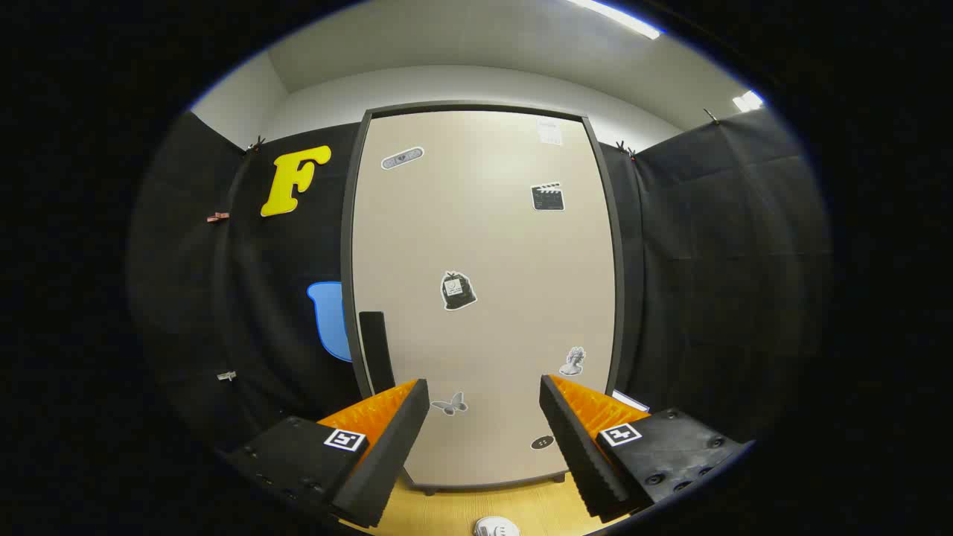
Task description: Open the shoe cabinet door, grab the shoes and put them into the shoe cabinet, then close the shoe cabinet door.
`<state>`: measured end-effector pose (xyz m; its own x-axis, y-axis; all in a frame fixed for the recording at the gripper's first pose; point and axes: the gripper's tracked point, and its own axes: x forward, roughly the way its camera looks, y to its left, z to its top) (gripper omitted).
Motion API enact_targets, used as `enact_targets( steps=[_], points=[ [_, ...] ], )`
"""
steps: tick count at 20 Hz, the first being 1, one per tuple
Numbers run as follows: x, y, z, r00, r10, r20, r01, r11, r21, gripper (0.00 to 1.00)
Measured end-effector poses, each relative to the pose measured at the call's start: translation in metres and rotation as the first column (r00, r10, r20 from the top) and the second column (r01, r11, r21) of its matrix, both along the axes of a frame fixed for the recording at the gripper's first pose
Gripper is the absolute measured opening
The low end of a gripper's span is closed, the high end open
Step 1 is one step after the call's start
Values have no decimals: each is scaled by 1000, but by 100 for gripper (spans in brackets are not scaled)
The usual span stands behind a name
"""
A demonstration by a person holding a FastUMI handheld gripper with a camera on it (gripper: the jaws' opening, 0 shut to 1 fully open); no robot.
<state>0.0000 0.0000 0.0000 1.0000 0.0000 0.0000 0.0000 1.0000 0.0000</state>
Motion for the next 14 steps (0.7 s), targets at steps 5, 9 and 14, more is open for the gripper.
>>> enact_targets(
  steps=[5,9,14],
  points=[
    [2,1,-1,1000,7,0,-7,1000,2,98],
    [5,3,-3,1000,13,-4,-13,1000,2,98],
    [7,5,-4,1000,16,-5,-16,1000,6,98]
  ],
)
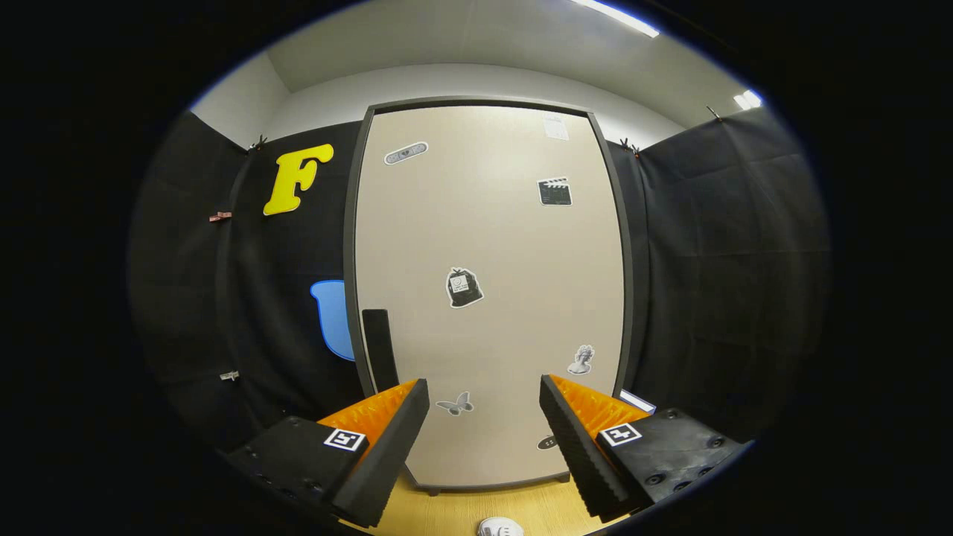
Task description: Open the shoe cabinet door, grab the shoes and put them into the shoe cabinet, then close the shoe cabinet door.
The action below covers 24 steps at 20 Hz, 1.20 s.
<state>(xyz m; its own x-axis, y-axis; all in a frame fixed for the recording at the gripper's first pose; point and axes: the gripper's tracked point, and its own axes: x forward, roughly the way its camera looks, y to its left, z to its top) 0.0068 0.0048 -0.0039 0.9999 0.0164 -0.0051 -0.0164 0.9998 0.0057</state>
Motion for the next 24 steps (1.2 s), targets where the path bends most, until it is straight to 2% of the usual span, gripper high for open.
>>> enact_targets(
  steps=[7,17,20,24],
  points=[
    [11,22,-3,999,32,-11,-31,999,28,98],
    [60,76,-29,996,72,-54,-70,997,43,98],
    [74,90,-28,996,88,-32,-86,994,63,98],
    [95,94,-34,997,68,-43,-65,996,62,97]
  ],
)
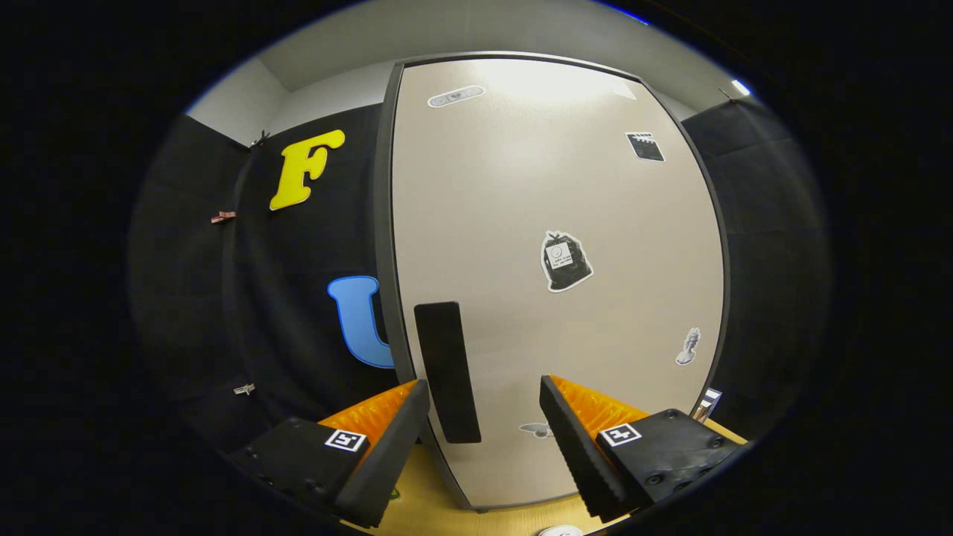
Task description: Open the shoe cabinet door, grab the shoes and put them into the shoe cabinet, then close the shoe cabinet door.
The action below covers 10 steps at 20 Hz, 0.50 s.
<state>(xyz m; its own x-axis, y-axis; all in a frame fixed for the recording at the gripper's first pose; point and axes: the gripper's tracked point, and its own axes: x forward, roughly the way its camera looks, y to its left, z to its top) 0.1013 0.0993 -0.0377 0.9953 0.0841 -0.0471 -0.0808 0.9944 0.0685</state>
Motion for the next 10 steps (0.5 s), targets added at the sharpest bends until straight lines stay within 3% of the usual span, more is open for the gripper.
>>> enact_targets(
  steps=[1,3,5,7,9,10],
  points=[
    [4,5,0,1000,10,3,-10,1000,6,98],
    [10,4,-2,1000,-4,3,4,1000,-8,88],
    [16,9,-6,1000,-2,-5,2,1000,-14,89],
    [19,9,-7,1000,-14,-5,14,1000,-20,80],
    [22,15,-7,1000,1,-2,-1,1000,-24,79],
    [22,18,-8,1000,2,8,-2,1000,-29,70]
  ],
)
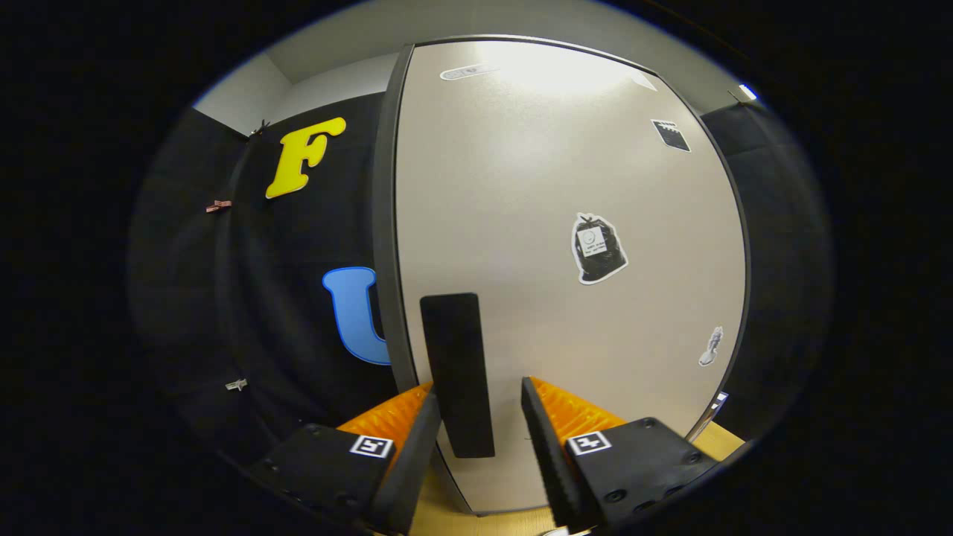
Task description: Open the shoe cabinet door, grab the shoes and put them into the shoe cabinet, then close the shoe cabinet door.
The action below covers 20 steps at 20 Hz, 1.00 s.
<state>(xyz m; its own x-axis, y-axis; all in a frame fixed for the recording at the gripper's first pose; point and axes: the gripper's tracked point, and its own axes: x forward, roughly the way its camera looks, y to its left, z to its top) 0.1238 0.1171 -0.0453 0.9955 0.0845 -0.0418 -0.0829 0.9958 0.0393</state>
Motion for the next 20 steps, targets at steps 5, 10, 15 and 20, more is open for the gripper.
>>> enact_targets(
  steps=[5,10,15,20],
  points=[
    [1,6,2,1000,-4,14,5,1000,-30,42],
    [4,4,0,999,-37,11,38,998,-42,33],
    [2,4,0,1000,-30,4,30,999,-45,23],
    [-11,4,0,1000,4,-10,-5,999,-33,23]
  ],
)
